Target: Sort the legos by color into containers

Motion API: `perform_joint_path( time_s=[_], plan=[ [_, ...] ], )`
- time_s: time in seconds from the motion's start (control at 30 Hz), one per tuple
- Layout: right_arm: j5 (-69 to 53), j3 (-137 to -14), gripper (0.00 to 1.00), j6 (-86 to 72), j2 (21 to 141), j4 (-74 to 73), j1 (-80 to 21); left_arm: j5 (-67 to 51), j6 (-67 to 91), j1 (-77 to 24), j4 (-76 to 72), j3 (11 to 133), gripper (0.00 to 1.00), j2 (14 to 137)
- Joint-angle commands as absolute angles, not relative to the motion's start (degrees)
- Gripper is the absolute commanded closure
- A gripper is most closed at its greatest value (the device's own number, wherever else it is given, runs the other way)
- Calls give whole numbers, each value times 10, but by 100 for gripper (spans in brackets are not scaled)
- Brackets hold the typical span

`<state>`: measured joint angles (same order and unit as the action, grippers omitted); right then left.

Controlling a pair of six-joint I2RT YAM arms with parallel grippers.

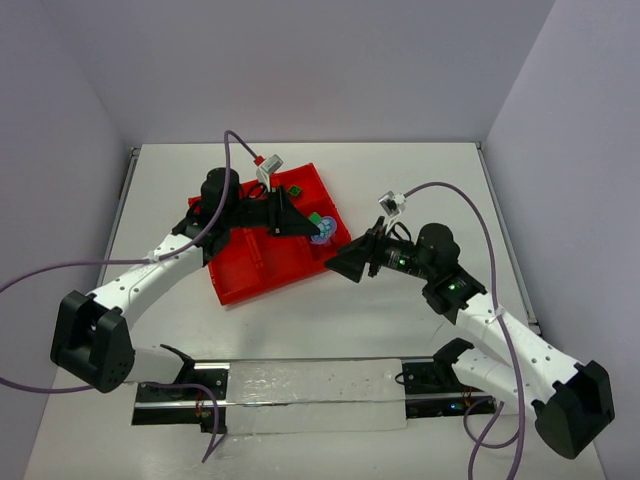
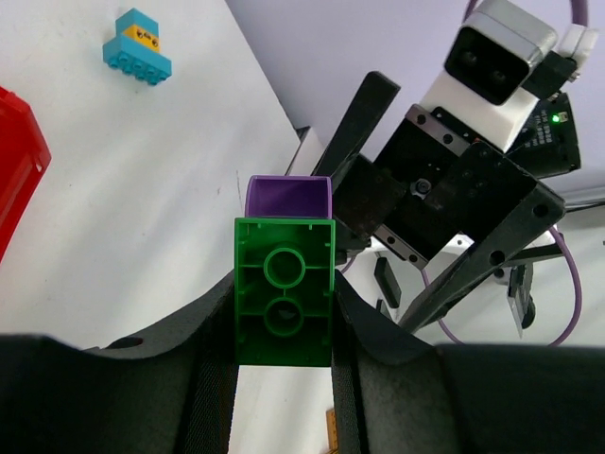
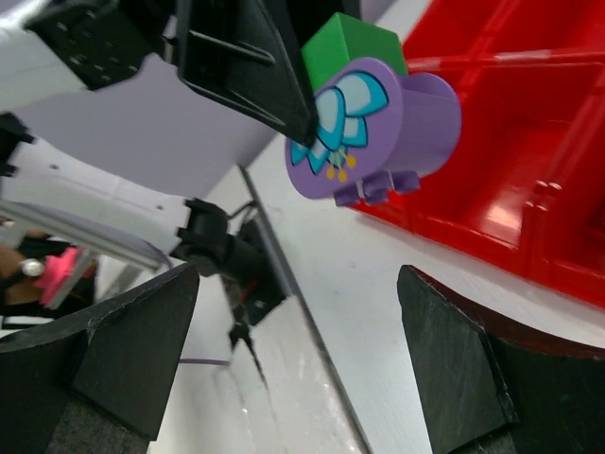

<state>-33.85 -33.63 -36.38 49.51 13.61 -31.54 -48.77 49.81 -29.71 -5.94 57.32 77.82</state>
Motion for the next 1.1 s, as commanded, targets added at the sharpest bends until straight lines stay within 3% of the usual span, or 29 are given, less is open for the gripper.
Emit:
perform_joint_path(
  time_s=[0.0,0.3,0.53,1.07],
  plan=[
    [-393,-353,8,-429,515,272,-299,-507,502,-297,-104,579,100,755],
    [-413,-376,20,-477,593,350,-279,-522,521,-296,-134,570,100,758],
    [-418,-383,36,-498,623,395,-278,-526,516,-296,-127,571,100,755],
    [-419,-378,36,-542,655,468,-262,-541,521,-296,-138,566,100,743]
  ],
)
